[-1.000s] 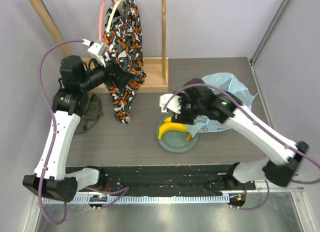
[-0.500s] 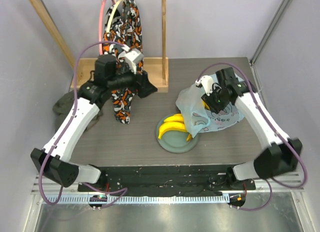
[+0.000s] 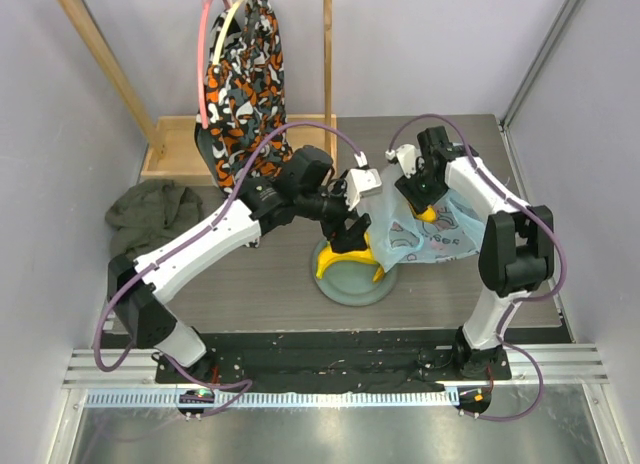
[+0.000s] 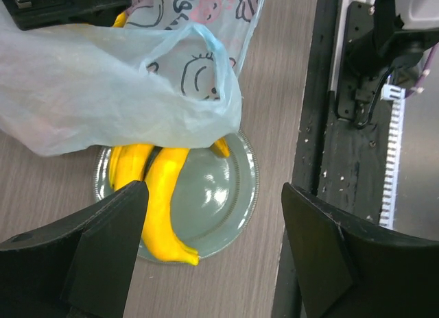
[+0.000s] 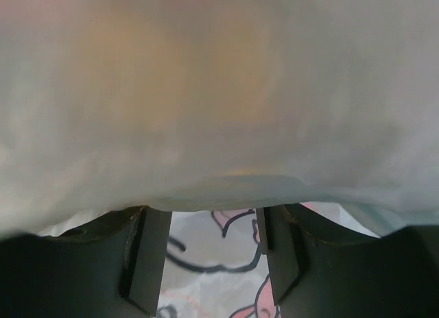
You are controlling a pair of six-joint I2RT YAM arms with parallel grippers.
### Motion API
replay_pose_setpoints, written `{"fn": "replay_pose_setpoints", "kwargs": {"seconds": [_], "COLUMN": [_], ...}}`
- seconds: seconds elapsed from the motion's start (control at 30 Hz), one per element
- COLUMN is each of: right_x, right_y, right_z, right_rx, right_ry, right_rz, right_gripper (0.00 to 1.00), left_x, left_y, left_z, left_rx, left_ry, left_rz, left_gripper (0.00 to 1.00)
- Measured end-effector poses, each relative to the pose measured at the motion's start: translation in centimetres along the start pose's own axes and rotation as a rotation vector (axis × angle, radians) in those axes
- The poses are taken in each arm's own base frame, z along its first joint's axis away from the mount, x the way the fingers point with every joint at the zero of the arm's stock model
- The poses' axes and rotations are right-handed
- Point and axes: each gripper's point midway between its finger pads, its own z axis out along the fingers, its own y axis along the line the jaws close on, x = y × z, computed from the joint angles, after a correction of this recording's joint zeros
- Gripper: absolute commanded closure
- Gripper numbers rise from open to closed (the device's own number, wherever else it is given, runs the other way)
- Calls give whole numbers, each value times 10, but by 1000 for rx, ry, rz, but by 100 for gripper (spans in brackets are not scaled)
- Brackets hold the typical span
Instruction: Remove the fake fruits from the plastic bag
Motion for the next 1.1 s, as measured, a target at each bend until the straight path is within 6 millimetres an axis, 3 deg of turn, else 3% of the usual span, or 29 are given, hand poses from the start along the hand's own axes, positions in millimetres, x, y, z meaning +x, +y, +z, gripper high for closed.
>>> {"fn": "replay_pose_setpoints", "kwargs": {"seconds": [0.17, 0.3, 0.5, 0.6, 0.8, 0.97, 1.1], "right_x": [12, 23, 18, 17, 14, 54, 79], "right_y": [-18, -23, -29, -30, -39, -20, -2], "right_z": [34, 61, 54, 30, -55, -113, -139], "right_rx": [3, -13, 3, 8, 101, 146, 119], "right_ry": [46, 84, 66, 60, 14, 37, 83], "right_rz": [20, 5, -46, -73, -139, -223, -310], "right_gripper": [38, 60, 70, 70, 70, 70, 71], "left_x": [-3, -8, -3, -2, -5, -12, -15], "left_y": [4, 9, 12, 16, 20, 22, 28], "left_z": [3, 6, 7, 6, -1, -20, -40], "left_rx": [-18, -36, -55, -71, -106, -152, -193], "left_ry": [16, 18, 42, 48, 46, 23, 2], "left_rz": [42, 56, 73, 92, 131, 178, 198], "left_gripper": [17, 17, 17, 18, 18, 18, 18]}}
